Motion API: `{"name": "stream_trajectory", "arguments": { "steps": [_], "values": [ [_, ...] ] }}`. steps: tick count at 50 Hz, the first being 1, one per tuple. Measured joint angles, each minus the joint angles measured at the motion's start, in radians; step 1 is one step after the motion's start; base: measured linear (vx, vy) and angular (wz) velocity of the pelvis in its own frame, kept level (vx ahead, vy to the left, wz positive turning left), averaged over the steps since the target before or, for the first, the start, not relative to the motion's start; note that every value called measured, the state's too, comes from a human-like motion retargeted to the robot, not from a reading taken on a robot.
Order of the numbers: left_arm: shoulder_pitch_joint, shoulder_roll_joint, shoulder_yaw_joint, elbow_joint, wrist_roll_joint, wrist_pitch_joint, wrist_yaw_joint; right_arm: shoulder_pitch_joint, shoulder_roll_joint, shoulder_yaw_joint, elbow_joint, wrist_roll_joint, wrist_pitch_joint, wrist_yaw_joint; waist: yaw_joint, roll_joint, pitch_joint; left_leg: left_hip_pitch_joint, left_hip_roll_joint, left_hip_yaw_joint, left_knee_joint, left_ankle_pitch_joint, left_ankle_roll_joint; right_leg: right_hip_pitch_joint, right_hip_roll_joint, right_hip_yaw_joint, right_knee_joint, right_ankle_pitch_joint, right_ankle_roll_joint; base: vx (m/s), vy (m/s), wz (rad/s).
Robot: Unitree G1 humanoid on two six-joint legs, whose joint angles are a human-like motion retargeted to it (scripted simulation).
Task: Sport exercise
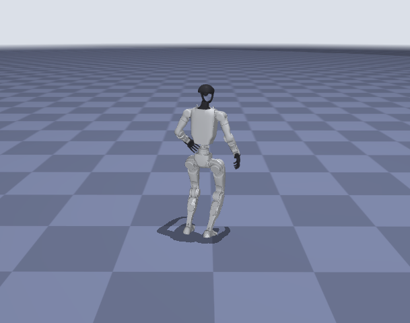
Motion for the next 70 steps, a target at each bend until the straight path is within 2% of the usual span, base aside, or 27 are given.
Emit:
{"name": "stream_trajectory", "arguments": {
  "steps": [5, 8, 10, 12, 14, 15, 17, 20, 23, 25, 28, 32, 35, 38, 40, 42, 45, 48, 51, 54, 57, 61, 63, 65, 67, 68, 70],
  "values": [
    [-0.028, -0.02, -0.003, 0.189, 0.055, 0.041, -0.05, -0.047, -0.027, 0.019, -0.04, -0.049, 0.02, 0.015, -0.013, 0.009, 0.071, -0.058, 0.086, 0.026, 0.295, -0.306, 0.032, -0.025, -0.013, -0.091, 0.225, -0.337, 0.02, -0.1, -0.03, -0.06],
    [-0.094, -0.056, 0.019, 0.327, 0.074, 0.059, -0.038, -0.086, -0.036, 0.0, 0.011, -0.055, 0.046, 0.007, -0.028, -0.008, 0.1, -0.112, 0.088, 0.033, 0.339, -0.306, 0.061, -0.064, -0.058, -0.121, 0.309, -0.413, -0.001, -0.11, -0.06, 0.26],
    [-0.121, -0.077, 0.038, 0.399, 0.042, 0.047, -0.014, -0.08, -0.038, -0.036, 0.048, -0.023, 0.055, 0.002, -0.023, -0.004, 0.091, -0.104, 0.079, 0.027, 0.314, -0.306, 0.062, -0.06, -0.046, -0.112, 0.281, -0.38, -0.011, 0.07, 0.01, 0.17],
    [-0.115, -0.098, 0.054, 0.451, -0.021, 0.032, 0.017, -0.045, -0.029, -0.082, 0.081, 0.022, 0.051, -0.006, -0.002, 0.019, 0.077, -0.045, 0.065, 0.009, 0.214, -0.252, 0.046, -0.007, 0.014, -0.06, 0.169, -0.268, -0.019, 0.13, 0.06, 0.09],
    [-0.098, -0.125, 0.076, 0.505, -0.097, 0.024, 0.044, -0.014, -0.012, -0.119, 0.121, 0.072, 0.047, -0.017, 0.011, 0.024, 0.05, 0.009, 0.037, -0.015, 0.058, -0.09, 0.01, 0.041, 0.04, -0.012, 0.029, -0.093, -0.03, 0.09, 0.02, 0.27],
    [-0.09, -0.139, 0.089, 0.534, -0.134, 0.023, 0.056, -0.003, -0.003, -0.132, 0.143, 0.099, 0.046, -0.022, 0.014, 0.025, 0.032, 0.033, 0.03, -0.02, -0.021, 0.018, -0.013, 0.06, 0.044, 0.006, -0.039, 0.022, -0.031, 0.08, 0.0, 0.34],
    [-0.082, -0.156, 0.115, 0.592, -0.187, 0.029, 0.066, 0.002, 0.004, -0.138, 0.186, 0.138, 0.048, -0.029, 0.015, 0.024, 0.002, 0.063, 0.022, -0.008, -0.149, 0.197, -0.04, 0.068, 0.032, 0.023, -0.127, 0.178, -0.025, 0.06, -0.01, 0.35],
    [-0.081, -0.163, 0.138, 0.672, -0.232, 0.041, 0.061, -0.006, 0.005, -0.125, 0.227, 0.165, 0.049, -0.028, 0.009, 0.015, -0.017, 0.082, 0.005, 0.011, -0.247, 0.307, -0.064, 0.048, 0.006, 0.03, -0.158, 0.231, -0.009, 0.01, -0.01, 0.38],
    [-0.081, -0.159, 0.138, 0.735, -0.224, 0.048, 0.057, -0.018, 0.002, -0.095, 0.228, 0.159, 0.036, -0.022, -0.003, 0.008, -0.013, 0.073, -0.003, 0.013, -0.248, 0.301, -0.063, 0.031, -0.002, 0.034, -0.144, 0.195, -0.009, -0.05, -0.02, 0.45],
    [-0.068, -0.16, 0.131, 0.764, -0.211, 0.05, 0.059, -0.024, 0.003, -0.075, 0.203, 0.146, 0.026, -0.02, -0.011, 0.0, -0.001, 0.063, 0.001, 0.025, -0.205, 0.258, -0.049, 0.022, -0.004, 0.038, -0.116, 0.151, -0.005, -0.1, -0.03, 0.48],
    [-0.065, -0.153, 0.123, 0.802, -0.174, 0.048, 0.056, -0.04, -0.004, -0.043, 0.147, 0.112, 0.015, -0.011, -0.025, -0.007, 0.014, 0.039, 0.017, 0.025, -0.117, 0.13, -0.038, 0.014, 0.009, 0.042, -0.073, 0.056, 0.0, -0.11, -0.04, 0.46],
    [-0.096, -0.127, 0.089, 0.835, -0.081, 0.049, 0.058, -0.089, -0.034, 0.022, 0.099, 0.014, 0.019, 0.0, -0.035, -0.009, 0.069, -0.033, 0.089, 0.027, 0.143, -0.184, -0.019, -0.02, 0.015, -0.018, 0.102, -0.218, 0.027, -0.12, -0.04, 0.26],
    [-0.148, -0.117, 0.074, 0.836, -0.023, 0.05, 0.076, -0.127, -0.046, 0.043, 0.147, -0.034, 0.037, -0.004, -0.038, -0.003, 0.113, -0.098, 0.155, 0.042, 0.306, -0.275, -0.008, -0.056, 0.0, -0.078, 0.22, -0.318, 0.013, -0.09, -0.02, 0.24],
    [-0.158, -0.123, 0.087, 0.805, -0.05, 0.017, 0.12, -0.099, -0.042, -0.022, 0.22, 0.024, 0.026, -0.031, -0.026, 0.013, 0.084, -0.108, 0.142, 0.017, 0.22, -0.21, -0.026, -0.055, 0.038, -0.054, 0.12, -0.224, -0.023, -0.01, 0.01, 0.33],
    [-0.133, -0.127, 0.11, 0.788, -0.098, -0.001, 0.158, -0.056, -0.036, -0.074, 0.25, 0.088, 0.01, -0.058, -0.021, 0.017, 0.05, -0.075, 0.123, 0.012, 0.09, -0.093, -0.045, -0.024, 0.061, -0.008, -0.016, -0.102, -0.033, 0.05, 0.04, 0.3],
    [-0.108, -0.125, 0.153, 0.788, -0.159, -0.008, 0.186, -0.031, -0.041, -0.119, 0.272, 0.159, 0.001, -0.083, -0.022, 0.022, 0.015, -0.041, 0.108, 0.016, -0.053, 0.057, -0.075, -0.002, 0.058, 0.023, -0.139, 0.079, -0.013, 0.07, 0.06, 0.15],
    [-0.08, -0.091, 0.24, 0.809, -0.257, -0.007, 0.224, -0.02, -0.078, -0.19, 0.294, 0.26, -0.015, -0.115, -0.033, 0.023, -0.018, 0.016, 0.09, 0.034, -0.235, 0.197, -0.114, 0.011, 0.016, 0.044, -0.24, 0.204, 0.02, 0.07, 0.07, 0.09],
    [-0.059, -0.012, 0.38, 0.839, -0.36, -0.018, 0.278, -0.02, -0.157, -0.307, 0.294, 0.367, -0.038, -0.164, -0.051, 0.018, -0.023, 0.056, 0.082, 0.041, -0.295, 0.224, -0.13, 0.016, -0.025, 0.061, -0.24, 0.198, 0.05, 0.01, 0.06, 0.08],
    [-0.066, 0.168, 0.589, 0.829, -0.511, -0.067, 0.37, -0.046, -0.335, -0.507, 0.223, 0.564, -0.088, -0.261, -0.071, 0.004, -0.026, 0.103, 0.056, 0.04, -0.387, 0.267, -0.142, 0.029, -0.082, 0.088, -0.25, 0.183, 0.074, 0.01, 0.03, 0.25],
    [-0.067, 0.433, 0.802, 0.734, -0.641, -0.16, 0.459, -0.08, -0.591, -0.723, 0.102, 0.745, -0.177, -0.36, -0.075, -0.005, -0.026, 0.096, 0.053, 0.013, -0.332, 0.285, -0.165, 0.026, -0.109, 0.113, -0.188, 0.178, 0.09, -0.08, -0.02, 0.26],
    [-0.113, 0.762, 0.969, 0.602, -0.725, -0.253, 0.502, -0.146, -0.896, -0.885, -0.017, 0.866, -0.253, -0.413, -0.065, -0.021, -0.014, 0.071, 0.057, -0.022, -0.24, 0.245, -0.167, 0.021, -0.127, 0.134, -0.123, 0.146, 0.086, -0.07, -0.04, 0.34],
    [-0.227, 1.215, 1.085, 0.522, -0.742, -0.297, 0.504, -0.259, -1.31, -0.987, -0.078, 0.942, -0.286, -0.389, -0.048, -0.049, 0.039, 0.003, 0.078, -0.078, -0.031, 0.048, -0.13, 0.002, -0.111, 0.167, 0.008, 0.009, 0.06, -0.03, -0.03, 0.22],
    [-0.276, 1.433, 1.131, 0.537, -0.745, -0.289, 0.488, -0.297, -1.507, -1.019, -0.056, 0.948, -0.276, -0.354, -0.042, -0.059, 0.084, -0.039, 0.095, -0.099, 0.118, -0.112, -0.112, -0.022, -0.1, 0.16, 0.121, -0.137, 0.07, 0.01, -0.02, -0.09],
    [-0.297, 1.58, 1.167, 0.565, -0.749, -0.281, 0.479, -0.315, -1.647, -1.049, -0.026, 0.934, -0.267, -0.335, -0.044, -0.06, 0.12, -0.076, 0.13, -0.089, 0.254, -0.262, -0.078, -0.051, -0.118, 0.125, 0.242, -0.291, 0.069, 0.01, -0.01, -0.13],
    [-0.276, 1.669, 1.222, 0.659, -0.769, -0.26, 0.459, -0.303, -1.728, -1.101, 0.07, 0.932, -0.249, -0.323, -0.058, -0.057, 0.145, -0.11, 0.14, -0.079, 0.282, -0.303, -0.046, -0.072, -0.121, 0.12, 0.286, -0.349, 0.066, 0.09, -0.02, 0.23],
    [-0.236, 1.664, 1.239, 0.706, -0.772, -0.254, 0.439, -0.272, -1.725, -1.112, 0.119, 0.924, -0.236, -0.313, -0.063, -0.05, 0.135, -0.102, 0.137, -0.076, 0.249, -0.297, -0.042, -0.067, -0.113, 0.126, 0.258, -0.327, 0.055, 0.16, -0.01, 0.18],
    [-0.128, 1.545, 1.246, 0.763, -0.755, -0.226, 0.393, -0.188, -1.62, -1.102, 0.185, 0.876, -0.205, -0.303, -0.072, -0.028, 0.1, -0.044, 0.127, -0.087, 0.111, -0.179, -0.069, -0.013, -0.065, 0.174, 0.118, -0.196, 0.034, 0.19, -0.02, 0.09]
  ]
}}
